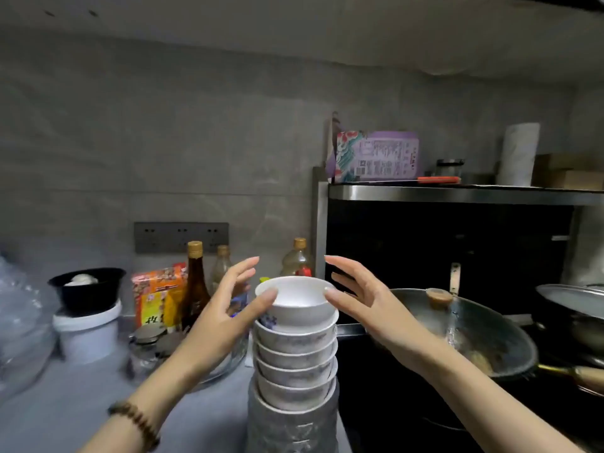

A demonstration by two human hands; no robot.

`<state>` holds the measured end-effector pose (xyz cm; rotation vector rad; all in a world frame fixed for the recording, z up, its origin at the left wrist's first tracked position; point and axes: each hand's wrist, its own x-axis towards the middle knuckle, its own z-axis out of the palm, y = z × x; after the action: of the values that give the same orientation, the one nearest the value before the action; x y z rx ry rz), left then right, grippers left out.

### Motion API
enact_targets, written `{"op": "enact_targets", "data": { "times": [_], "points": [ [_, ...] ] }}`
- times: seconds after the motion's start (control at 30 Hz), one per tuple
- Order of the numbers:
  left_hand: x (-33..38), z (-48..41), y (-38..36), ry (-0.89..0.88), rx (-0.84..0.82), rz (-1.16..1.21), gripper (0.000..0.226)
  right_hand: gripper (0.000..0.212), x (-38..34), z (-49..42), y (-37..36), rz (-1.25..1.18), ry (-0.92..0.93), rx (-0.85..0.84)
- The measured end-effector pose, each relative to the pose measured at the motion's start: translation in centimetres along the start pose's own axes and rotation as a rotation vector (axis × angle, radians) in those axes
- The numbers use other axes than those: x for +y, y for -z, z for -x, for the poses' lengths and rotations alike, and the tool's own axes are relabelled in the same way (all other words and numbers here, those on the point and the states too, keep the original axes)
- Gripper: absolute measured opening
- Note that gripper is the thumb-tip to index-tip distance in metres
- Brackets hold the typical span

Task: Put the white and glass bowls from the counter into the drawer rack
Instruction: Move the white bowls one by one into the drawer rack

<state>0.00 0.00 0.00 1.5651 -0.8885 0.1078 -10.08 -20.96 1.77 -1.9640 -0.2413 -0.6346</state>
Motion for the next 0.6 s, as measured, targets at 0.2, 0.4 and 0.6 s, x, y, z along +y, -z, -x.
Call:
{"op": "enact_targets", "data": {
  "times": [0.2,0.4,0.6],
  "points": [
    [-0.8,0.7,-0.8,0.054,-0.082,-0.022,0.073,0.045,0.6,0.4,-1.6,-0.001,0.019,-0.021],
    [-0.7,0.6,-1.1,0.063,-0.054,-0.019,0.08,0.05,0.8,0.7,-1.7,0.026,0.021,-0.022],
    [-1.0,0.2,-1.0,0.086,-0.016,-0.006,0.092,0.044,0.4,0.5,-2.0,0.061,0.067,0.005]
  ]
}}
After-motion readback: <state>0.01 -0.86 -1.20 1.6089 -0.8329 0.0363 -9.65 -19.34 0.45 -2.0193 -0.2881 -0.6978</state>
